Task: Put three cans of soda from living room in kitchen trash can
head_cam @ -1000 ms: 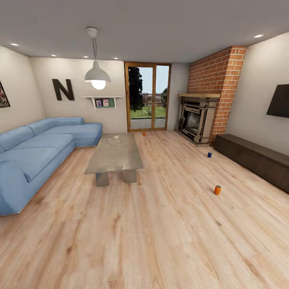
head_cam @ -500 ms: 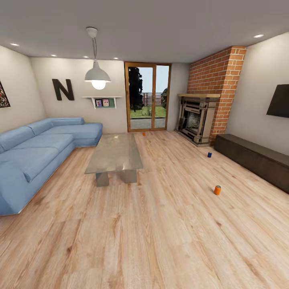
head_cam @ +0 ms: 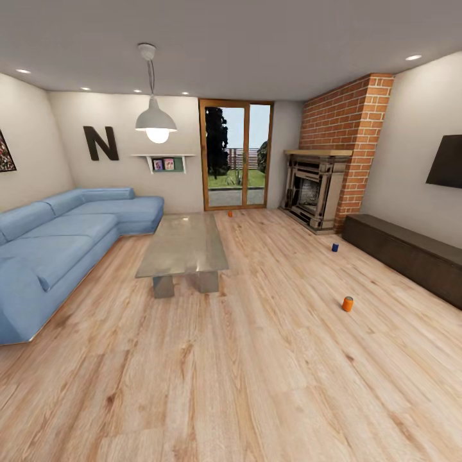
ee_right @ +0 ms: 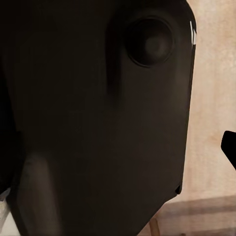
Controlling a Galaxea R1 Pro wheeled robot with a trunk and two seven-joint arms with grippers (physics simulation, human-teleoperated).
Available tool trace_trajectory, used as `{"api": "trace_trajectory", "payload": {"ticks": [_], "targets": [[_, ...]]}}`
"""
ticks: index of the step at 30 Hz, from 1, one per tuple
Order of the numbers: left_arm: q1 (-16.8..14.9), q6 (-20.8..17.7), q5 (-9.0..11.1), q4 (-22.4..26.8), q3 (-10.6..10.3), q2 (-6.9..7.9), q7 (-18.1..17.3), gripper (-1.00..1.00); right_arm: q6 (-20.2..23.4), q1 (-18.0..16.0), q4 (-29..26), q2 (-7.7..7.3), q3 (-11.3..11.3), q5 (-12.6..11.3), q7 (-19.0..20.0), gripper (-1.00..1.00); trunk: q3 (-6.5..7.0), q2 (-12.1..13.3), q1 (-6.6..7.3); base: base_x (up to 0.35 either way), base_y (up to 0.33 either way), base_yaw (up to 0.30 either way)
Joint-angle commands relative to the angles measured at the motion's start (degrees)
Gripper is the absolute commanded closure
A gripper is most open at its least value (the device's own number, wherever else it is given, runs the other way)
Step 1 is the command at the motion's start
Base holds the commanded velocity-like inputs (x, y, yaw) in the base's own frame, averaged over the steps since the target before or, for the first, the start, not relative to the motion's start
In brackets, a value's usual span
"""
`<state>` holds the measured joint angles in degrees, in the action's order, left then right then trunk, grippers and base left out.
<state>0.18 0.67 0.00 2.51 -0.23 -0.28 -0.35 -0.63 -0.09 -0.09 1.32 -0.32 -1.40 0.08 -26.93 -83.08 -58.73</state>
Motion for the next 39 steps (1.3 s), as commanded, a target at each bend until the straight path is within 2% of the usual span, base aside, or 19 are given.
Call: {"api": "trace_trajectory", "payload": {"ticks": [1, 7, 39], "targets": [[0.0, 0.0, 0.0, 0.0, 0.0, 0.02, 0.0, -1.0, 0.0, 0.0, 0.0, 0.0, 0.0, -0.1, 0.0, -1.0, 0.0, 0.0, 0.0, 0.0, 0.0, 0.0], [0.0, 0.0, 0.0, 0.0, 0.0, -0.1, 0.0, -1.0, 0.0, 0.0, 0.0, 0.0, 0.0, -0.3, 0.0, -1.0, 0.0, 0.0, 0.0, 0.0, 0.0, -0.105], [0.0, 0.0, -0.5, 0.3, -0.4, -0.2, 0.0, -1.0, 0.1, 0.0, 0.0, 0.0, 0.1, -0.3, -0.5, -1.0, 0.0, 0.0, 0.0, 0.0, 0.0, -0.26]]}}
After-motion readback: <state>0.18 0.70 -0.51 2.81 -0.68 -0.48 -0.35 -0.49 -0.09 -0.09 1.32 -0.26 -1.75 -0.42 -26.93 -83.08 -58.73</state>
